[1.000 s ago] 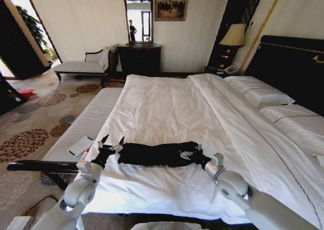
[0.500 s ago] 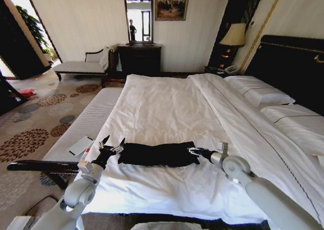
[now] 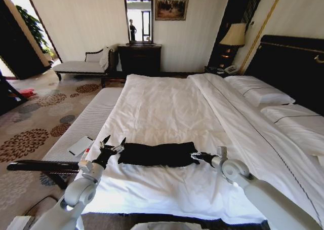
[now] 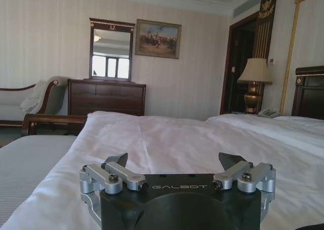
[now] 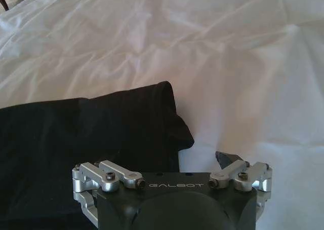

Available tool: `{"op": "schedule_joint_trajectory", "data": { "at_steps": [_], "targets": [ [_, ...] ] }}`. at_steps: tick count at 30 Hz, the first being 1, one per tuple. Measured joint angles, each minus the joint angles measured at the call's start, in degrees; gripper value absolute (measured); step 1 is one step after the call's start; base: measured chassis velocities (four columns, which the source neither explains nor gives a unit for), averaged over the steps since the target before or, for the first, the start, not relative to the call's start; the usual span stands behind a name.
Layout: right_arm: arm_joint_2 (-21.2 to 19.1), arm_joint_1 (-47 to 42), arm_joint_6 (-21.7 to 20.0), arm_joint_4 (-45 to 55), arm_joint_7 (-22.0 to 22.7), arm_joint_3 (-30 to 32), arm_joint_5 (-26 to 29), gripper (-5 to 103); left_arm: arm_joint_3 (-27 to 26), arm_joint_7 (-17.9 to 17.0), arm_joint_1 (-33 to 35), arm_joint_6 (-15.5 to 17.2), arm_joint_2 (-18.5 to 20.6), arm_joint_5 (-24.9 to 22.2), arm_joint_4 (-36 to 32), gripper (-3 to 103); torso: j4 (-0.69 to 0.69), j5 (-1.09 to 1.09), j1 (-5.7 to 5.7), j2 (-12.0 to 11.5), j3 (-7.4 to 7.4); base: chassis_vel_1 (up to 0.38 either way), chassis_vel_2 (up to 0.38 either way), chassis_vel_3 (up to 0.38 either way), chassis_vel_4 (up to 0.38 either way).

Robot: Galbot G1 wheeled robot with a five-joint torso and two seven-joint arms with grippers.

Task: Fold the clothes on the bed.

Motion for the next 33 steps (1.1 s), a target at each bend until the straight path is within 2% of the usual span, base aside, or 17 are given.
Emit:
{"op": "schedule_joint_trajectory", "data": {
  "at_steps": [17, 19, 20, 21, 23, 24, 27, 30, 31, 33],
  "targets": [
    [2.43, -0.27, -1.83, 2.25, 0.66, -1.04, 4.65, 100, -0.41, -0.08, 0.06, 0.02, -0.23, -0.73, 0.32, 100, 0.0, 0.0, 0.0, 0.0, 0.0, 0.0, 0.0, 0.0, 0.0],
    [2.66, -0.14, -1.85, 2.16, 0.67, -1.07, 4.71, 102, -0.43, -0.11, 0.07, 0.02, -0.25, -0.74, 0.32, 100, 0.0, 0.0, 0.0, 0.0, 0.0, 0.0, 0.0, 0.0, 0.0],
    [2.88, 0.0, -1.85, 2.04, 0.67, -1.13, 4.74, 98, -0.46, -0.14, 0.08, 0.02, -0.27, -0.76, 0.32, 100, 0.0, 0.0, 0.0, 0.0, 0.0, 0.0, 0.0, 0.0, 0.0],
    [2.93, 0.05, -1.85, 1.98, 0.65, -1.18, 4.72, 98, -0.49, -0.16, 0.11, 0.03, -0.29, -0.79, 0.31, 100, 0.0, 0.0, 0.0, 0.0, 0.0, 0.0, 0.0, 0.0, 0.0],
    [2.96, 0.08, -1.77, 1.98, 0.61, -1.25, 4.68, 88, -0.58, -0.17, 0.18, 0.04, -0.3, -0.8, 0.31, 100, 0.0, 0.0, 0.0, 0.0, 0.0, 0.0, 0.0, 0.0, 0.0],
    [2.96, 0.08, -1.77, 1.98, 0.61, -1.25, 4.68, 88, -0.58, -0.17, 0.18, 0.04, -0.3, -0.8, 0.31, 100, 0.0, 0.0, 0.0, 0.0, 0.0, 0.0, 0.0, 0.0, 0.0],
    [3.0, -0.27, -1.61, 2.26, 0.59, -1.27, 4.45, 72, -0.56, -0.24, 0.06, 0.05, -0.43, -0.82, 0.5, 100, 0.0, 0.0, 0.0, -0.01, 0.0, 0.0, 0.0, 0.0, 0.0],
    [3.12, -0.64, -1.52, 2.66, 0.61, -1.27, 4.37, 72, -0.38, -0.29, -0.12, 0.08, -0.5, -0.86, 0.54, 100, 0.0, 0.0, 0.0, 0.0, 0.0, 0.0, 0.0, 0.0, 0.0],
    [3.16, -0.83, -1.49, 2.91, 0.63, -1.26, 4.34, 60, -0.29, -0.36, -0.23, 0.11, -0.54, -0.88, 0.55, 100, 0.0, 0.0, 0.0, 0.0, 0.0, 0.0, 0.0, 0.0, 0.0],
    [3.2, -0.92, -1.46, 3.02, 0.65, -1.25, 4.27, 60, -0.26, -0.42, -0.3, 0.12, -0.56, -0.9, 0.56, 100, 0.0, 0.0, 0.0, 0.0, 0.0, 0.0, 0.0, 0.0, 0.0]
  ]
}}
